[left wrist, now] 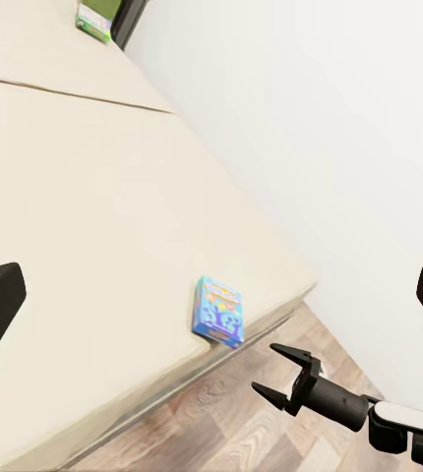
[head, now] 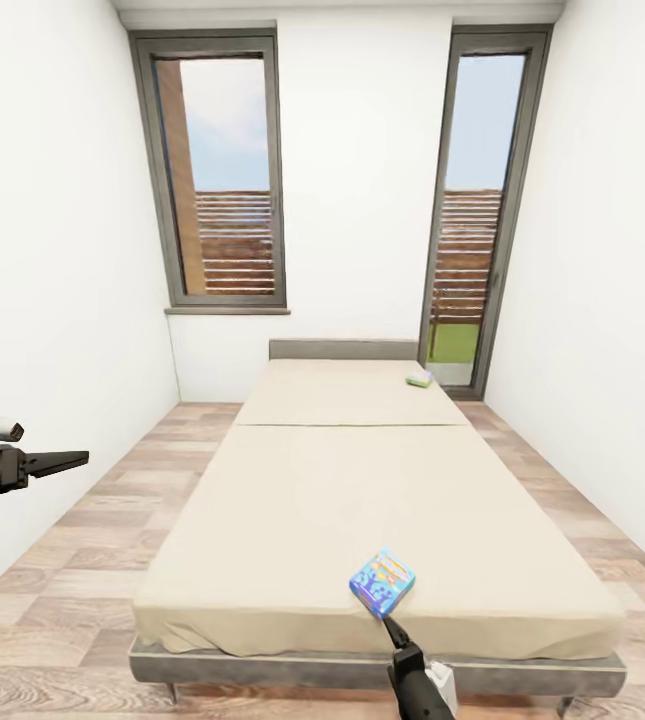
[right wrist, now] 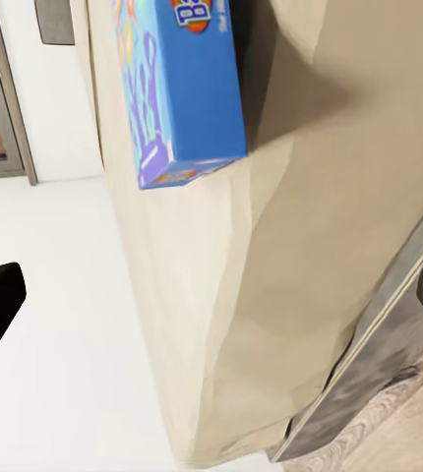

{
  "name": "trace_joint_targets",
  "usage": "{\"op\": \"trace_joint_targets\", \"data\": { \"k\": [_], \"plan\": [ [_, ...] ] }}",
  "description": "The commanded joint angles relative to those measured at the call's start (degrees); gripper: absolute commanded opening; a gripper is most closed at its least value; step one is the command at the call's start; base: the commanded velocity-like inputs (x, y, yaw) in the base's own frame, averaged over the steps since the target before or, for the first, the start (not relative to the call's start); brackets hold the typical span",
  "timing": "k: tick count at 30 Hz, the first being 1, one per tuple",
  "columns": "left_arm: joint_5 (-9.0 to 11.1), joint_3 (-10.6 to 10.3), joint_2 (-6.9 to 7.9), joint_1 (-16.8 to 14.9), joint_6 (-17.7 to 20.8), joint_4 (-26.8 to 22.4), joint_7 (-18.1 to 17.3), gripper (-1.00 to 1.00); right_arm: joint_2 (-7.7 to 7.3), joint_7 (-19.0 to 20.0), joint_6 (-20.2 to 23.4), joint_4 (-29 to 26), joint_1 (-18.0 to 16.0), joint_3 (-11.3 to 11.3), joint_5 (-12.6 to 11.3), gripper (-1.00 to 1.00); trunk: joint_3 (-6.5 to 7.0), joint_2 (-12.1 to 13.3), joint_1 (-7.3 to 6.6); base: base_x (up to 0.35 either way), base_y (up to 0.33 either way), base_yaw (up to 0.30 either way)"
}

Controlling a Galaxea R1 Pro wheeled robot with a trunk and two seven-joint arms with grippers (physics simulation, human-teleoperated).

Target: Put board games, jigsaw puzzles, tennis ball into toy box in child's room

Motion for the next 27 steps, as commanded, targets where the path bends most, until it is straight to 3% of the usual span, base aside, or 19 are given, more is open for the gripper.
{"op": "trace_joint_targets", "data": {
  "k": [1,27],
  "plan": [
    [0.0,0.0,0.01,0.0,0.6,0.0,-0.2,1.00,0.00,0.1,0.4,0.0,0.0,0.0,-0.6,1.00,-0.06,0.0,0.01,0.231,0.075,0.000],
    [-0.1,0.0,0.01,0.0,0.6,0.0,-0.2,1.00,0.04,0.1,0.3,0.1,0.0,0.0,-0.6,1.00,-0.06,0.0,0.01,0.097,0.011,0.000]
  ]
}}
